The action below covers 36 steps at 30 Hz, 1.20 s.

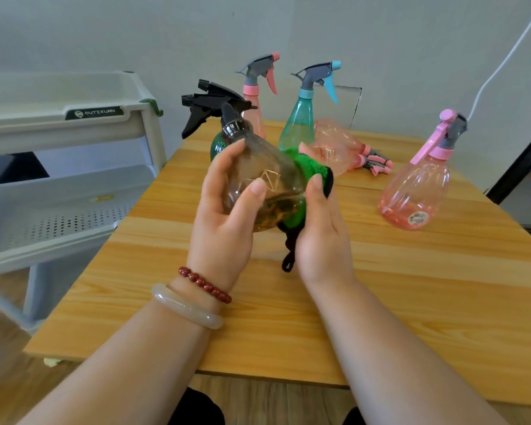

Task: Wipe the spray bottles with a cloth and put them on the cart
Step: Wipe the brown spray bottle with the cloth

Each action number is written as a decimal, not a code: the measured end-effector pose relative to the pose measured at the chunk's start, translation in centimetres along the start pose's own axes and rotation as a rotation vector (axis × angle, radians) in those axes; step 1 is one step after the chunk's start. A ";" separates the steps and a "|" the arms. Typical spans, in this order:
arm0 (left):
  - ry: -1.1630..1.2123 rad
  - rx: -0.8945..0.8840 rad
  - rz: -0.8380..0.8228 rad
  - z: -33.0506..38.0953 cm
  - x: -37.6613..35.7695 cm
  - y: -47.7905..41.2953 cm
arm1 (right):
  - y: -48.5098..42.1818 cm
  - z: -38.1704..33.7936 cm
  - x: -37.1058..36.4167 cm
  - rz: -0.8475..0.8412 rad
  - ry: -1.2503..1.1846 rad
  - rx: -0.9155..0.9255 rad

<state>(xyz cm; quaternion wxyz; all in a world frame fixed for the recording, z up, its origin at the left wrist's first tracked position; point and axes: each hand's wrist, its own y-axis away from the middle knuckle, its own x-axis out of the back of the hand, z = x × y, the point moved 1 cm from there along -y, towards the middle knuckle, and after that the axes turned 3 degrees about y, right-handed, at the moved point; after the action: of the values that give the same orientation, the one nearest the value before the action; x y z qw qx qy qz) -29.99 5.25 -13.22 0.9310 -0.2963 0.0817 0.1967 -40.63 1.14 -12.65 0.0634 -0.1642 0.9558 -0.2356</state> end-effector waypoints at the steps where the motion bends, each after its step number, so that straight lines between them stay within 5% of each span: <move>1: -0.028 -0.007 0.008 0.0 0.0 0.0 | -0.1 0.2 0.0 0.020 -0.052 -0.137; 4: -0.114 -0.032 0.025 0.0 0.1 -0.2 | -0.2 0.6 0.1 0.024 -0.119 -0.240; 10: -0.034 0.057 -0.056 0.1 -0.2 -0.2 | -0.1 -0.5 0.8 0.023 -0.094 0.084; 17: 0.068 0.124 -0.096 0.2 0.4 -0.2 | -0.3 -0.3 1.1 -0.069 0.415 0.568; 19: 0.060 0.075 -0.068 0.3 0.4 -0.2 | -0.3 0.1 0.7 -0.041 0.372 0.539; 24: -0.012 -0.066 -0.014 0.5 0.1 0.0 | 0.1 0.1 -0.2 0.022 -0.168 0.023; 26: -0.046 -0.070 -0.010 0.4 0.1 0.0 | 0.1 0.1 0.0 0.017 -0.147 0.059; 30: -0.106 -0.062 -0.032 0.3 0.0 -0.1 | 0.1 0.1 0.2 -0.027 0.301 0.461; 36: 0.024 0.013 0.038 0.4 -0.2 0.1 | -0.1 0.6 0.2 0.034 -0.007 0.049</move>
<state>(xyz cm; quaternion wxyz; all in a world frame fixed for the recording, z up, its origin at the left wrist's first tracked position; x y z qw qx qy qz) -30.18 5.50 -12.86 0.9280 -0.2912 0.0995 0.2101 -40.65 0.76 -13.15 0.0746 -0.1471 0.9521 -0.2575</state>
